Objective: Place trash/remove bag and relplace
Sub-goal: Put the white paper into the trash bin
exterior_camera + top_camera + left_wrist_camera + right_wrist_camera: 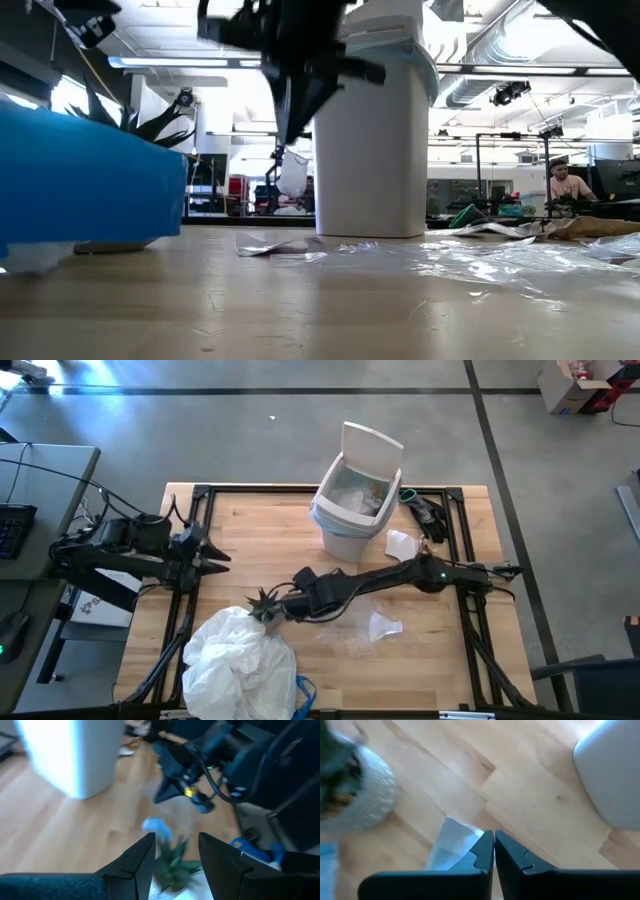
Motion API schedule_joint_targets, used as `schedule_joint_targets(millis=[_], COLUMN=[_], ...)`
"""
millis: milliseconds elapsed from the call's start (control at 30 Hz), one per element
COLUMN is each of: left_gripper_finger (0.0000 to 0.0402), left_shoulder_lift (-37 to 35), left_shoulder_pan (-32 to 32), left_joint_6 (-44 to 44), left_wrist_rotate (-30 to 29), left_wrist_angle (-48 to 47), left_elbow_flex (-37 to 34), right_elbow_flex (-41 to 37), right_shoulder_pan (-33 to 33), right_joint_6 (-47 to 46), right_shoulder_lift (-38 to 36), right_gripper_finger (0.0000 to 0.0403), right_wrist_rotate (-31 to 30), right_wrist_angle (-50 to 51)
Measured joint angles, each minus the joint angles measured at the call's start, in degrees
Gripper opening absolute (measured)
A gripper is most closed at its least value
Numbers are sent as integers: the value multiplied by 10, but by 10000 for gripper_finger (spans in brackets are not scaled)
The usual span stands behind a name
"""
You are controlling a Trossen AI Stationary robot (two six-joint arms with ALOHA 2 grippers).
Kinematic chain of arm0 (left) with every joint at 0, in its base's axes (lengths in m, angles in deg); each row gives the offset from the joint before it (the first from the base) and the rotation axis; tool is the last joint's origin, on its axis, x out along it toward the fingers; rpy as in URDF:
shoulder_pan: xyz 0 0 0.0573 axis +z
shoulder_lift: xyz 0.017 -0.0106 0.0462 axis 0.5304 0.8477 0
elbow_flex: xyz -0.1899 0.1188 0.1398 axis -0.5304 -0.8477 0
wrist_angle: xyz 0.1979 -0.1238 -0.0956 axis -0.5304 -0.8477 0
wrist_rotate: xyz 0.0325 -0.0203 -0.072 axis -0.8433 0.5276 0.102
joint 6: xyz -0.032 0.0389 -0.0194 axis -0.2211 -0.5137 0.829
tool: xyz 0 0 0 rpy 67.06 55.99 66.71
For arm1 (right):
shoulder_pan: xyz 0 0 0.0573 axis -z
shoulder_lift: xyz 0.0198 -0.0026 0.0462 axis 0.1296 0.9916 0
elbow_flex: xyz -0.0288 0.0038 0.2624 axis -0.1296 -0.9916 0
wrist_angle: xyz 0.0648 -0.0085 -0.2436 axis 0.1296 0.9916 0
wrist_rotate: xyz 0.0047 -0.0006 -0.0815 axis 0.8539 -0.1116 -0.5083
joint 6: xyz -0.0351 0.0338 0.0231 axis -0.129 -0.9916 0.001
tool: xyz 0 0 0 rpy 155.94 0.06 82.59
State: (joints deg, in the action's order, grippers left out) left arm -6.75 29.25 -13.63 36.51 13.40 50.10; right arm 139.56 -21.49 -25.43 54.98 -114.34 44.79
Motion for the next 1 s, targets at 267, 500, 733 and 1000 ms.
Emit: schedule_joint_targets(millis=[267, 500, 733, 1000], left_gripper_finger=[133, 133, 133, 133], left_shoulder_lift=[98, 269, 428, 570], left_shoulder_pan=[0, -19, -30, -45], left_joint_6=[12, 11, 40, 119], left_wrist_rotate=[62, 147, 168, 221], left_wrist_angle=[102, 270, 366, 485], left_elbow_flex=[-31, -31, -31, -21], right_elbow_flex=[1, -35, -62, -100], right_shoulder_pan=[-33, -103, -196, -244], right_joint_6=[-34, -154, -265, -332], right_shoulder_lift=[-53, -51, -52, -52], right_gripper_finger=[0, 0, 0, 0], right_wrist_rotate=[-3, -35, -124, -132], right_wrist_angle=[51, 106, 126, 133])
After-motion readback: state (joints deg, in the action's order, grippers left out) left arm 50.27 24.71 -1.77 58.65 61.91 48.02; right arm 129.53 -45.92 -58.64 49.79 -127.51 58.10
